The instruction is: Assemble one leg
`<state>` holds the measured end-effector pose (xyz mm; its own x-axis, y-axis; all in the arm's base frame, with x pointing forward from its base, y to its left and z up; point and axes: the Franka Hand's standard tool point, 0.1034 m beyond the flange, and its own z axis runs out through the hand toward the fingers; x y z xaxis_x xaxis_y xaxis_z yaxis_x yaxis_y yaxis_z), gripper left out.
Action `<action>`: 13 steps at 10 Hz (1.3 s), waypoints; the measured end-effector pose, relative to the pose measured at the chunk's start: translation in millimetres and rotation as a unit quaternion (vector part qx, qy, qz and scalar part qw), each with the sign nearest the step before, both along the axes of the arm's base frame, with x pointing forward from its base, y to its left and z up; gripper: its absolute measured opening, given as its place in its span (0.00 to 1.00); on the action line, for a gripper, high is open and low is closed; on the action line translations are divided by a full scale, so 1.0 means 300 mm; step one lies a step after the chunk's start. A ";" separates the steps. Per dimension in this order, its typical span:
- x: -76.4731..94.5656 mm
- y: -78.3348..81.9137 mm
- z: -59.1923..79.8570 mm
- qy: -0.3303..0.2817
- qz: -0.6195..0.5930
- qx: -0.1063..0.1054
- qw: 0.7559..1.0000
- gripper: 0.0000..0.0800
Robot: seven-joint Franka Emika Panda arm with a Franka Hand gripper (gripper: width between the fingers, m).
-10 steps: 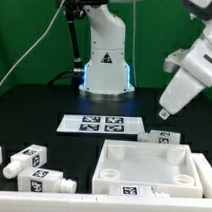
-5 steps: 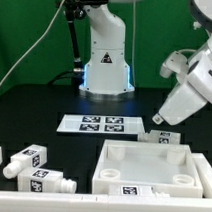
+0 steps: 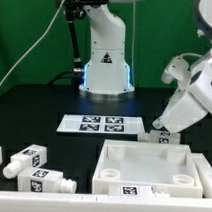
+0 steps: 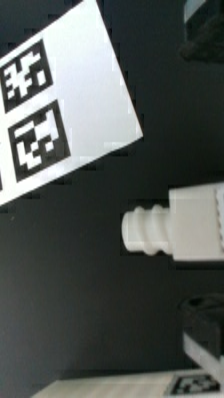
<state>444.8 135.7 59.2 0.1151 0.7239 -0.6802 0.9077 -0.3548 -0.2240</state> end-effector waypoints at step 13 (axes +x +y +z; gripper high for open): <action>-0.014 0.083 -0.059 0.043 0.024 -0.029 0.998 0.81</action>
Offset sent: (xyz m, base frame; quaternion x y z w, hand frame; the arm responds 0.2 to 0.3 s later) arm 0.0000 0.0000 0.0000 0.0000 0.0000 0.0000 1.0000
